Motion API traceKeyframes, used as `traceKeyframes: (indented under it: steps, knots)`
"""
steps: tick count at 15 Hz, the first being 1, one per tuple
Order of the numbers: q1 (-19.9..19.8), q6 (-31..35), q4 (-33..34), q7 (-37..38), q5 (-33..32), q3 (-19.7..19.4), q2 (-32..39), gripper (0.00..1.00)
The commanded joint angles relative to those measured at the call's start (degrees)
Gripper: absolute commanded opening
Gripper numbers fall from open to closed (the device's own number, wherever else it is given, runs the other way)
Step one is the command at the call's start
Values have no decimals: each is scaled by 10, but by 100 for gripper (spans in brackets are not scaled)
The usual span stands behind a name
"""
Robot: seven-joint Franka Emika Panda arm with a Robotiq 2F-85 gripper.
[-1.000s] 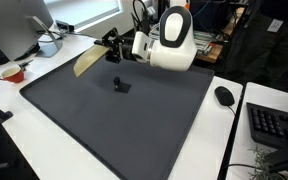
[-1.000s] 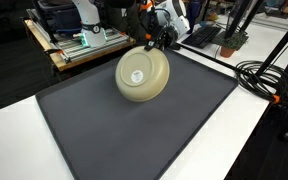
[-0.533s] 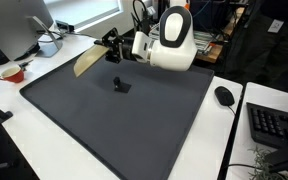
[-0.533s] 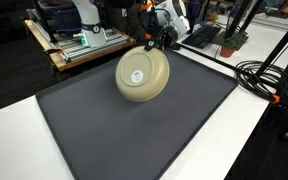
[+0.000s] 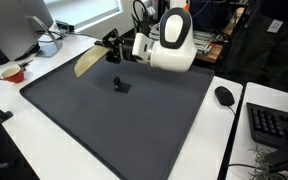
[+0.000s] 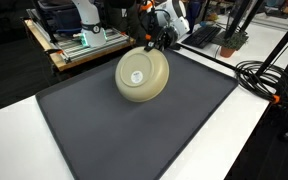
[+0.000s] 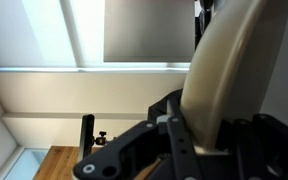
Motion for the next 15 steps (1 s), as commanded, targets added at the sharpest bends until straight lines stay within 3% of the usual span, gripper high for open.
traceKeyframes:
  steps: [1,5,12,13,15]
  knots:
    - [13,-58,40,-9,-19,-10,48,2]
    - [23,-104,96,-20,-29,-10,114,2]
    - [21,-94,198,-13,-24,-11,195,2]
    - [20,-80,162,-5,-24,-3,175,6]
    - [20,-79,180,-15,-24,-6,191,2]
